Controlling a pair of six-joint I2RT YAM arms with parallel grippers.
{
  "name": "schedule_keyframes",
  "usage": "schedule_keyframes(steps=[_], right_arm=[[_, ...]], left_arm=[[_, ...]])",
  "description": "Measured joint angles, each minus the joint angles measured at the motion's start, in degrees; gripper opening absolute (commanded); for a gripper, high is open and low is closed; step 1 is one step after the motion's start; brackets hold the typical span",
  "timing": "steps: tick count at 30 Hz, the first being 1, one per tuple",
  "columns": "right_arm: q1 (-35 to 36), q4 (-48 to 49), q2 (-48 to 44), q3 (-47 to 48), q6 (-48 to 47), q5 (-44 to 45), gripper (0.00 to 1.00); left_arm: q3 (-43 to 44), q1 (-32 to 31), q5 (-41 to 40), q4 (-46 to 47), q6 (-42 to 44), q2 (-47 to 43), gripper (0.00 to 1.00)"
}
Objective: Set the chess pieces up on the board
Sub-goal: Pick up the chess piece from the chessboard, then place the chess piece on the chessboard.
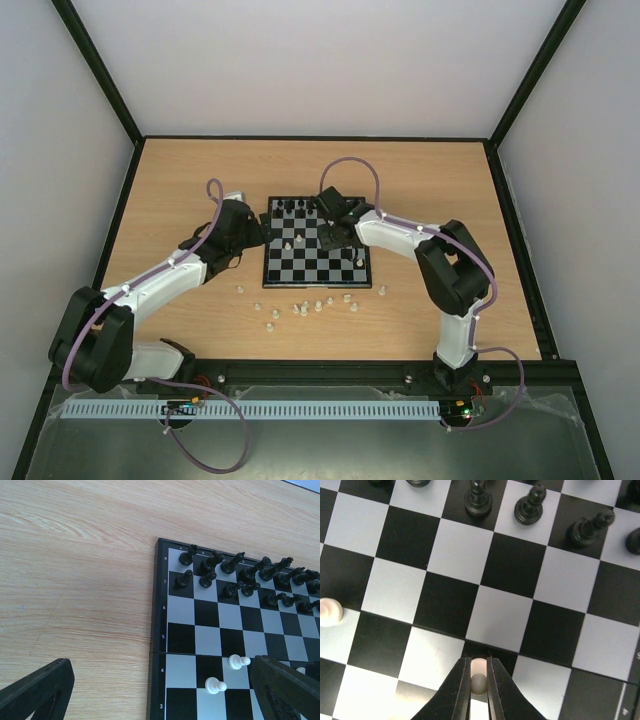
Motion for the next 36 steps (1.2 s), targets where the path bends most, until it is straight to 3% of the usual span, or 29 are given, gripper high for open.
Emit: schedule_keyframes(steps=[13,36], right_arm=[[0.0,-1.9,-12.9,-9.8,1.5,1.0,0.09],[2.0,-1.9,-13.2,-14.1,2.8,-0.9,0.1]], left_arm=[[0.0,0.0,0.4,0.0,0.0,0.0,0.99],[0.6,0.0,0.5,0.0,0.0,0.0,1.0]])
